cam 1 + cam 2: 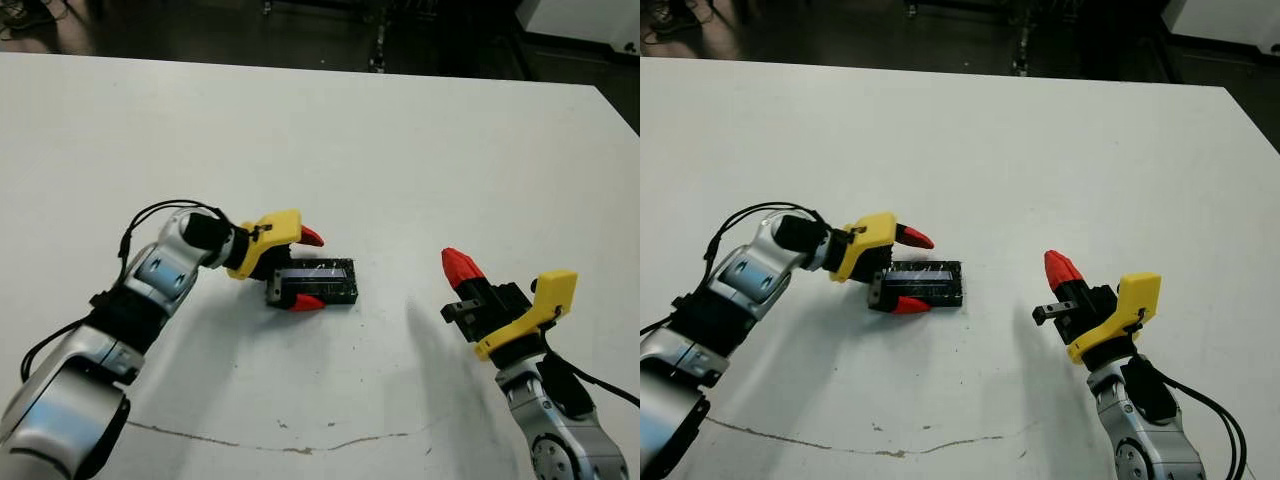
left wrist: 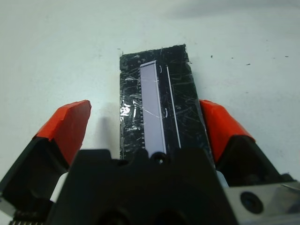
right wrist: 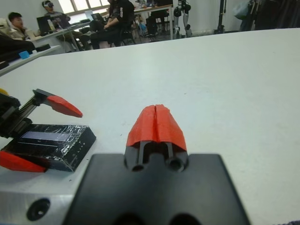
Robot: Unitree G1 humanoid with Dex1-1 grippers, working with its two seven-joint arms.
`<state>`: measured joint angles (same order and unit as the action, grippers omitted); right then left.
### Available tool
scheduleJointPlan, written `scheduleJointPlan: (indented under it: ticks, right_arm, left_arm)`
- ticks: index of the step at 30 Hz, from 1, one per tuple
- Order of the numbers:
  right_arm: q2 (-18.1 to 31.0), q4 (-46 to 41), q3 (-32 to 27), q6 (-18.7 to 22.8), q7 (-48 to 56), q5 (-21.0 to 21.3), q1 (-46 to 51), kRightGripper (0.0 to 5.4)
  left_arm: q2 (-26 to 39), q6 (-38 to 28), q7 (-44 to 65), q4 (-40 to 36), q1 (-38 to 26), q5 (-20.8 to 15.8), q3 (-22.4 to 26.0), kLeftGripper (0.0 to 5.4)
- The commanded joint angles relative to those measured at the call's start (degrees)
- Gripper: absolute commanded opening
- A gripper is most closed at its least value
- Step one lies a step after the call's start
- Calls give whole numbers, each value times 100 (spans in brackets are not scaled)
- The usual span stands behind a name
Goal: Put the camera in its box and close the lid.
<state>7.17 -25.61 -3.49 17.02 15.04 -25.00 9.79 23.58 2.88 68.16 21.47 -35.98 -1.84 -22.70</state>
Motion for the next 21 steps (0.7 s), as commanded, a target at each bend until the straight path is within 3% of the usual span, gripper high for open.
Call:
scheduleJointPlan:
  ticks: [1,5,10,21]
  right_arm:
    - [57,58,-57,1,46,-22,36,0]
    - [43,52,-53,19,33,-22,41,0]
    - [56,46,-61,28,17,-2,39,0]
    - [46,59,-53,21,25,-15,35,0]
  left_arm:
    - [567,-43,52,158,412,243,57,539]
    - [940,-56,173,2,587,53,319,539]
    - [1509,489,527,-320,792,-349,695,539]
    - [2196,811,402,-643,1049,-535,1349,539]
